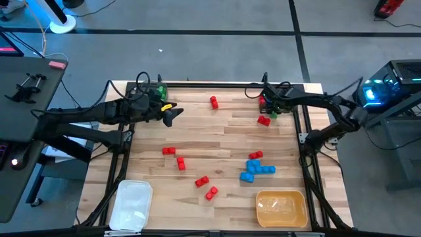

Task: Sort blocks
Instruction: Put the green game piece into the black bin

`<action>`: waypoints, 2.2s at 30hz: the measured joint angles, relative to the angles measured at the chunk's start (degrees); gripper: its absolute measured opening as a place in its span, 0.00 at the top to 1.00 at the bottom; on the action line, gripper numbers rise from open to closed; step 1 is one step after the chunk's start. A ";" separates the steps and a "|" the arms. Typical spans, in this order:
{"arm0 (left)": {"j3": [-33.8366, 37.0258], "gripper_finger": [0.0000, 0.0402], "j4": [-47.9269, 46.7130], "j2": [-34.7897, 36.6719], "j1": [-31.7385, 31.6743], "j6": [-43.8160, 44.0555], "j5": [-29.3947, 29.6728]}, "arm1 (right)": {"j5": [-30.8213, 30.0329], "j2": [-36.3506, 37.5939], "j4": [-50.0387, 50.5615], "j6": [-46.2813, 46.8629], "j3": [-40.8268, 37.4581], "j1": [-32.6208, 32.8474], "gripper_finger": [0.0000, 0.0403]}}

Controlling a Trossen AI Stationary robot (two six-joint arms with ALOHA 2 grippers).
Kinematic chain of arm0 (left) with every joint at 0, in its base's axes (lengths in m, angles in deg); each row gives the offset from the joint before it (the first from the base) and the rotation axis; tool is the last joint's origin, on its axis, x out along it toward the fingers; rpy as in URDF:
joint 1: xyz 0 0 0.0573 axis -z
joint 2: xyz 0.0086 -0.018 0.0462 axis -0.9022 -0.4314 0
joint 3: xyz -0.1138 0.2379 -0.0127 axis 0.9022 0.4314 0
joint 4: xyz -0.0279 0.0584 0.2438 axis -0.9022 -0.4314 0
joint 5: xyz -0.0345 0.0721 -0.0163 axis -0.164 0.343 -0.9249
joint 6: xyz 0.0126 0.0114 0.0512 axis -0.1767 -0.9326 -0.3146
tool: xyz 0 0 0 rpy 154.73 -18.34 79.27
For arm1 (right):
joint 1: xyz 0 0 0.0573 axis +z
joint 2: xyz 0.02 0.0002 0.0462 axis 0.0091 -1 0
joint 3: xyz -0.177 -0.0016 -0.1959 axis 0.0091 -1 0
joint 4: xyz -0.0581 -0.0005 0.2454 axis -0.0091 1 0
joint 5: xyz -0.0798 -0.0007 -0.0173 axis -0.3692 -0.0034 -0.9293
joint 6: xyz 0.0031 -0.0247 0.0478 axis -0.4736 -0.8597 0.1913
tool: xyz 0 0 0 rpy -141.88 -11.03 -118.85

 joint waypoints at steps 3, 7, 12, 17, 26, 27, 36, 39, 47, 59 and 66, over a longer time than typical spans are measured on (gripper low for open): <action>0.00 0.37 0.02 0.00 -0.02 0.24 0.00 | 0.01 -2.18 -1.60 -0.19 0.00 -0.31 0.48; 0.00 0.37 0.02 0.00 -0.02 0.63 0.02 | 0.02 -4.27 -2.05 -0.41 0.10 -0.54 0.51; 0.00 0.37 0.09 0.00 -0.02 1.14 0.38 | 0.60 -5.79 -2.56 -1.73 0.33 -0.51 0.67; 0.00 0.37 0.76 0.00 -0.02 2.08 0.90 | 2.79 -5.91 -3.81 -3.72 0.26 -0.56 0.86; 0.00 0.37 2.96 0.00 0.00 1.76 0.90 | 6.37 -4.74 -4.87 -5.91 0.17 1.06 0.99; 0.00 0.37 3.12 0.00 0.00 1.28 0.89 | 6.60 -4.01 -5.02 -6.38 0.04 1.51 0.99; 0.02 0.37 14.86 -1.69 -0.02 -4.02 0.95 | 7.22 12.58 -5.07 -5.29 -0.15 6.53 1.00; 0.00 0.37 22.51 -4.98 -0.02 -8.30 1.70 | 8.21 19.43 -8.58 -3.89 -0.15 8.98 1.00; 0.02 0.37 35.50 -18.22 -0.02 -10.41 -4.20 | 18.92 29.09 -34.41 -4.99 0.02 19.22 1.00; 0.02 0.37 49.36 -23.80 1.66 -11.01 -14.40 | 24.54 24.40 -56.39 -11.73 0.02 32.49 1.00; 0.00 0.37 58.32 -24.46 0.73 -2.23 -26.75 | 29.52 18.68 -71.07 -10.69 0.02 35.46 1.00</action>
